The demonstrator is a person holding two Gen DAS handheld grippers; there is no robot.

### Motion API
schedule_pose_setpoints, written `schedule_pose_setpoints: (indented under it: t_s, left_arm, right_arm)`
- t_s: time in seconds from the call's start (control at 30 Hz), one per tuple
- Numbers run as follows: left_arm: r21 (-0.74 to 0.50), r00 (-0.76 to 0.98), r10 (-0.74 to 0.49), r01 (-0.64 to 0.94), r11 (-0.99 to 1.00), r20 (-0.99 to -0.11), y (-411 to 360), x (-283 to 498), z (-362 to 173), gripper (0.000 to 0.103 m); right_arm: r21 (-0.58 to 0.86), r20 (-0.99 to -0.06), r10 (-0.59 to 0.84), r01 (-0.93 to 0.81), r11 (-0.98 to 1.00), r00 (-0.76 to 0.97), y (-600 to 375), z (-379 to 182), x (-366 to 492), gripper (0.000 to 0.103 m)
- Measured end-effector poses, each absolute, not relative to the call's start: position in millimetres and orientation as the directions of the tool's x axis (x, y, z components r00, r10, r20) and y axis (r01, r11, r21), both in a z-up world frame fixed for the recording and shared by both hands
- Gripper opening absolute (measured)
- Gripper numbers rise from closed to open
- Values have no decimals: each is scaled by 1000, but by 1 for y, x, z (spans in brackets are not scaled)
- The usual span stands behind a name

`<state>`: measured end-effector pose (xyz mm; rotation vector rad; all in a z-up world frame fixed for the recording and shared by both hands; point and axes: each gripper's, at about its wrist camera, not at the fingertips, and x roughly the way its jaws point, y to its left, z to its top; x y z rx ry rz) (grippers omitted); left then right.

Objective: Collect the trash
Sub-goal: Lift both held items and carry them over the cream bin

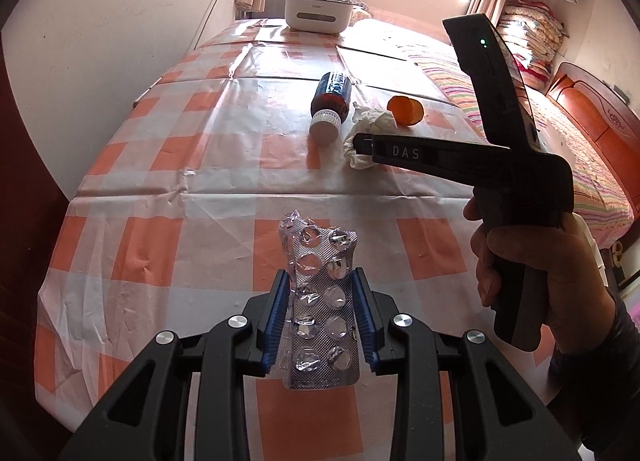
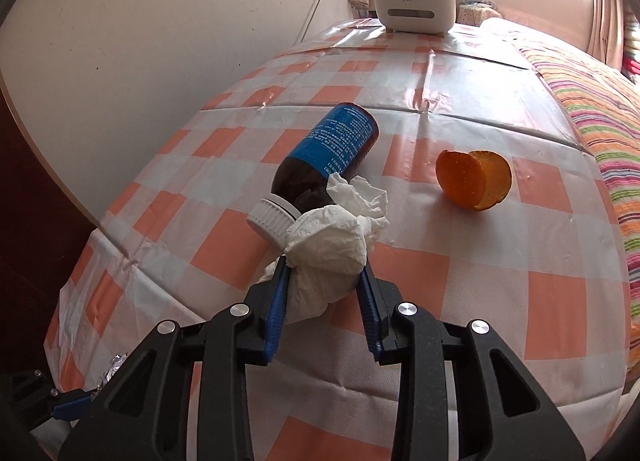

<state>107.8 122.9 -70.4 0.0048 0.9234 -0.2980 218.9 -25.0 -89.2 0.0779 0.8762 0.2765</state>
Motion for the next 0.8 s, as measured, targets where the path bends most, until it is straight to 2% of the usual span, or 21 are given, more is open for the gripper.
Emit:
schedule_pose_setpoints:
  t_s: [0.33,0.8]
  left_arm:
    - [-115,593,-264,276,954,-761,111,108,-61,31]
    - [-97,599,-302,350,932,-741,70,107,-55,31]
  right_arm:
    - [51,-700,176,-198,979,692,-33,-68,187,32]
    - [-6,-673,82,-116,993,735,-86,-54,154,32]
